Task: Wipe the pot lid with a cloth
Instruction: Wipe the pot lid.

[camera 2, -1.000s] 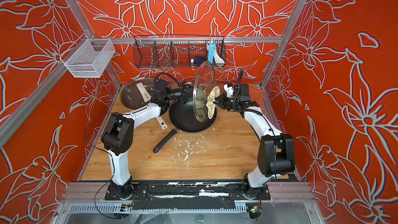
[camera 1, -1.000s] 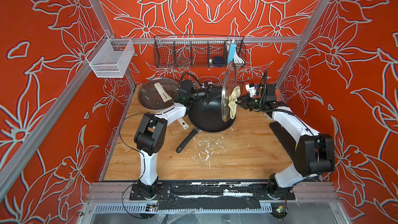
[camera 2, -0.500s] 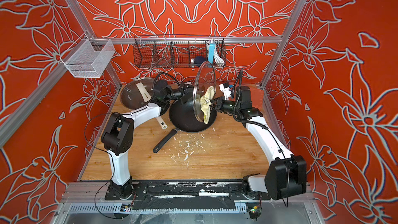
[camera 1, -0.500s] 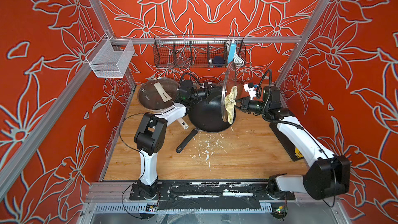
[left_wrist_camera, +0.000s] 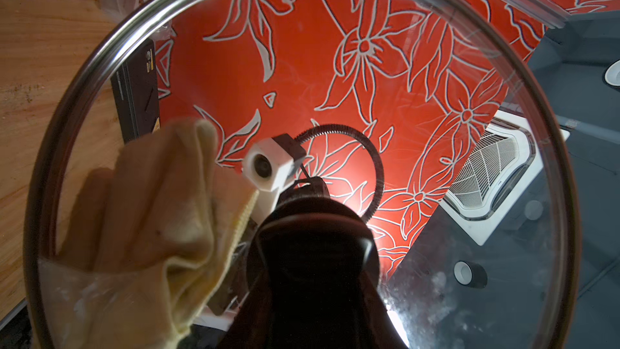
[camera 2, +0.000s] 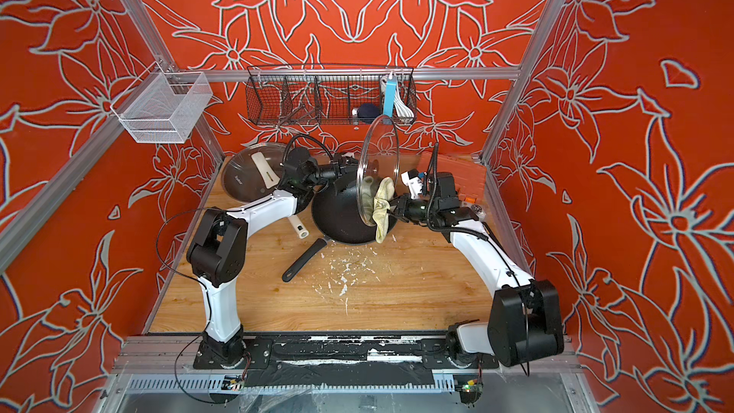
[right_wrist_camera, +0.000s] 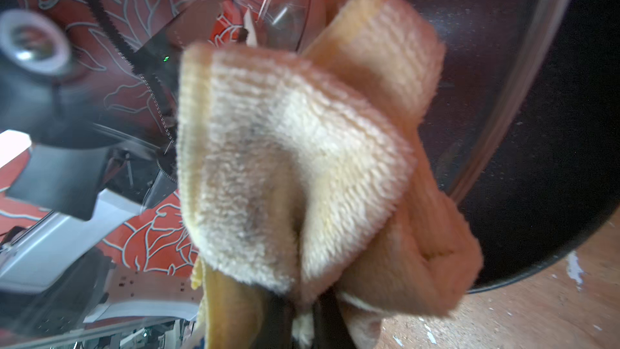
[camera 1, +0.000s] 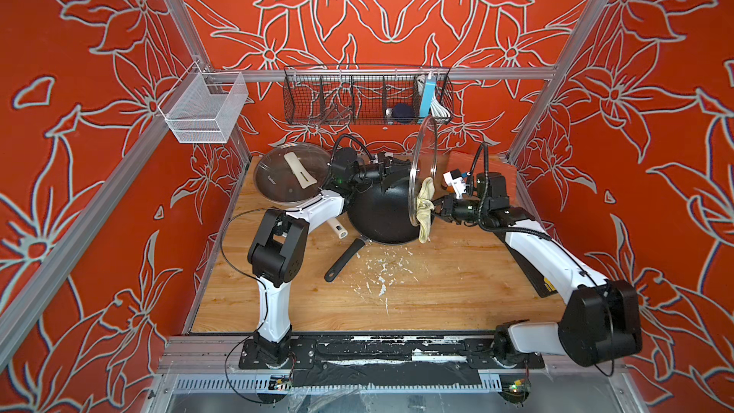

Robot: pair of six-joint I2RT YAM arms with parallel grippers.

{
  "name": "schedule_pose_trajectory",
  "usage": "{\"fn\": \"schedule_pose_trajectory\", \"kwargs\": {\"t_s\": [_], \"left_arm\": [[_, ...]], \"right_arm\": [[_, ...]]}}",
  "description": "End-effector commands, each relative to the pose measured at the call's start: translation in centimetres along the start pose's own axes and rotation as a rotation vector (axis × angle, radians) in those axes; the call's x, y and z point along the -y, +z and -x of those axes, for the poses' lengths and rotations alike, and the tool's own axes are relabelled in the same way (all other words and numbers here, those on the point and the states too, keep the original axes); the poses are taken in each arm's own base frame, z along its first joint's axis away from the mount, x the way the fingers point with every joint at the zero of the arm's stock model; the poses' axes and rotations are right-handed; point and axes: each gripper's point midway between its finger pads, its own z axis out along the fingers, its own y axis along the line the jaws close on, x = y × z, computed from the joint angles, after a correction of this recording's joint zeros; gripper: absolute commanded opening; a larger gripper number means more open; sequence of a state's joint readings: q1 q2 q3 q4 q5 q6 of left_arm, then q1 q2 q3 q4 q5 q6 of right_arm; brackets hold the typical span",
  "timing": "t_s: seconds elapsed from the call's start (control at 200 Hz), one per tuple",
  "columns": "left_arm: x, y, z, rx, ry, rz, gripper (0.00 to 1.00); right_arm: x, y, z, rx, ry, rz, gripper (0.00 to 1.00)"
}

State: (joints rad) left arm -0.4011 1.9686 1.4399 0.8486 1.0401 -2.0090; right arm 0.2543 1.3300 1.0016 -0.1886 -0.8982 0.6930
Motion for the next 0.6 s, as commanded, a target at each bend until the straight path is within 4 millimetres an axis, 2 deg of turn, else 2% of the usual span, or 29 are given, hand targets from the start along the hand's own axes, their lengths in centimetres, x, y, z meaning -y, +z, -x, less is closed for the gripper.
{"fn": "schedule_pose_trajectory", "kwargs": {"t_s": [0.0, 0.13, 0.23, 0.345, 0.46, 0.595], "left_arm": [[7.1, 0.0, -4.0, -0.053, 0.231, -0.147, 0.00], [6.8, 0.0, -3.8, -0.048, 0.226, -0.146, 0.00], [6.7, 0.0, -3.7, -0.045, 0.224, -0.147, 0.00], [7.0, 0.1, -3.7, -0.043, 0.226, -0.152, 0.00], [7.4, 0.1, -3.8, -0.043, 0.231, -0.158, 0.00], [7.7, 0.1, -4.1, -0.047, 0.235, -0.159, 0.00]], "right_arm": [[-6.2, -1.2, 0.9, 0.011, -0.113, 0.122, 0.00], [-10.8, -2.3, 1.3, 0.018, -0.212, 0.208, 0.00], [-12.4, -2.9, 1.5, 0.034, -0.249, 0.245, 0.00], [-9.8, -1.7, 0.9, 0.018, -0.186, 0.188, 0.00], [-5.6, -0.6, -0.2, 0.010, -0.109, 0.073, 0.00], [-1.0, -0.2, -1.1, 0.016, -0.036, -0.072, 0.00]]}}
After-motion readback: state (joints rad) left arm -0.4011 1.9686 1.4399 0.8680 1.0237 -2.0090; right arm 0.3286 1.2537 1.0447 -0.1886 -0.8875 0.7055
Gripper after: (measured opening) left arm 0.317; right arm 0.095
